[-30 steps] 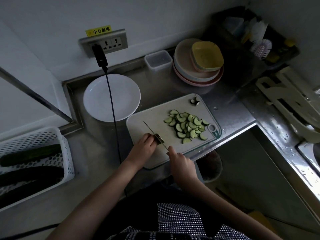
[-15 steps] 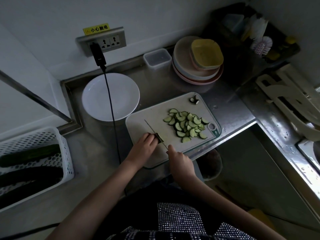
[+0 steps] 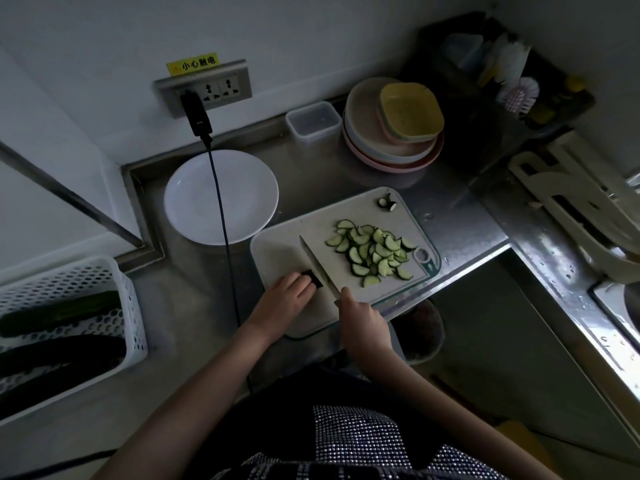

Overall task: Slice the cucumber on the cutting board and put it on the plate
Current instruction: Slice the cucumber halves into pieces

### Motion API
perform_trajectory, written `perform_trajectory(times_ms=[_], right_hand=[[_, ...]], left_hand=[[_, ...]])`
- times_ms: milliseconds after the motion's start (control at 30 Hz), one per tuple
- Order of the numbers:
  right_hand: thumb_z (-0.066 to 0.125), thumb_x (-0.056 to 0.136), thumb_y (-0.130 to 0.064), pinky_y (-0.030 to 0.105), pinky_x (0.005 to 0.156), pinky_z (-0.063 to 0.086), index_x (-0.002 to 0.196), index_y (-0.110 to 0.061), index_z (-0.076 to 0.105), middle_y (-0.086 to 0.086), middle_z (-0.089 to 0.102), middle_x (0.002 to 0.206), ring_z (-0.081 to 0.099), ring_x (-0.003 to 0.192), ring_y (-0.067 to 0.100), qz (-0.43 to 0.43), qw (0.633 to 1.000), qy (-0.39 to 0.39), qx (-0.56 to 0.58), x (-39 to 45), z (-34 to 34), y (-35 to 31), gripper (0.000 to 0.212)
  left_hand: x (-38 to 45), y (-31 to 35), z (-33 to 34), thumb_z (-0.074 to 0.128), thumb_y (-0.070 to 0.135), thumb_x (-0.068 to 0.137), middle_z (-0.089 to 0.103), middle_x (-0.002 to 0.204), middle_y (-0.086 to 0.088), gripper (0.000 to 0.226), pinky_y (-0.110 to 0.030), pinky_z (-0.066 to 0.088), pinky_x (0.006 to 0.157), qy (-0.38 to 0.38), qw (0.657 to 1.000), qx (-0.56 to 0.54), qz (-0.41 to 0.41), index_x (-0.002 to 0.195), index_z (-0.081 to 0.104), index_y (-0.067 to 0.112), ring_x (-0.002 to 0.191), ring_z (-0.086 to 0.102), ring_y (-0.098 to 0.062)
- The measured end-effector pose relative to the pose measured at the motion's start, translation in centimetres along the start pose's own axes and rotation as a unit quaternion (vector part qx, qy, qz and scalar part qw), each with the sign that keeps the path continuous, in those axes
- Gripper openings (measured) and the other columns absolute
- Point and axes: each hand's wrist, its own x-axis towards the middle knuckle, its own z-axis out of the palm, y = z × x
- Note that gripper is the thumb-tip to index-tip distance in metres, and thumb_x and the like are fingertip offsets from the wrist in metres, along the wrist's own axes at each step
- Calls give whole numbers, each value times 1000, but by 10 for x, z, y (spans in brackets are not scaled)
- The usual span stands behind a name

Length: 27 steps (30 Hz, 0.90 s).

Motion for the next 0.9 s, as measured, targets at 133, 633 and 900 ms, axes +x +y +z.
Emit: perform_trajectory(times_ms=[133,633,900], right_hand=[[34,102,-30,36,56,37,108,-13,36,16,65,89,64,83,37,-27,1000,8,-6,-6,4,4,19],[36,102,-30,40,61,47,109,-13,36,13,65,87,66,83,35,-35,999,10,-16,-6,12,6,18],[37,102,-30,38,58,41,101,-13,36,16,64,85,64,82,36,-35,999,4,3,-5,11,6,17]], left_hand=[[1,0,0,42,12,76,58,98,-9,30,-33,51,70,-5,1000,14,-14,99,61,6,91,46,-25],[5,4,2,40,10,76,61,93,-15,35,-36,54,72,-18,998,8,-56,97,65,0,88,44,-28],[5,4,2,40,10,75,61,94,-14,35,-35,53,72,-20,998,7,-57,102,61,1,89,44,-28]])
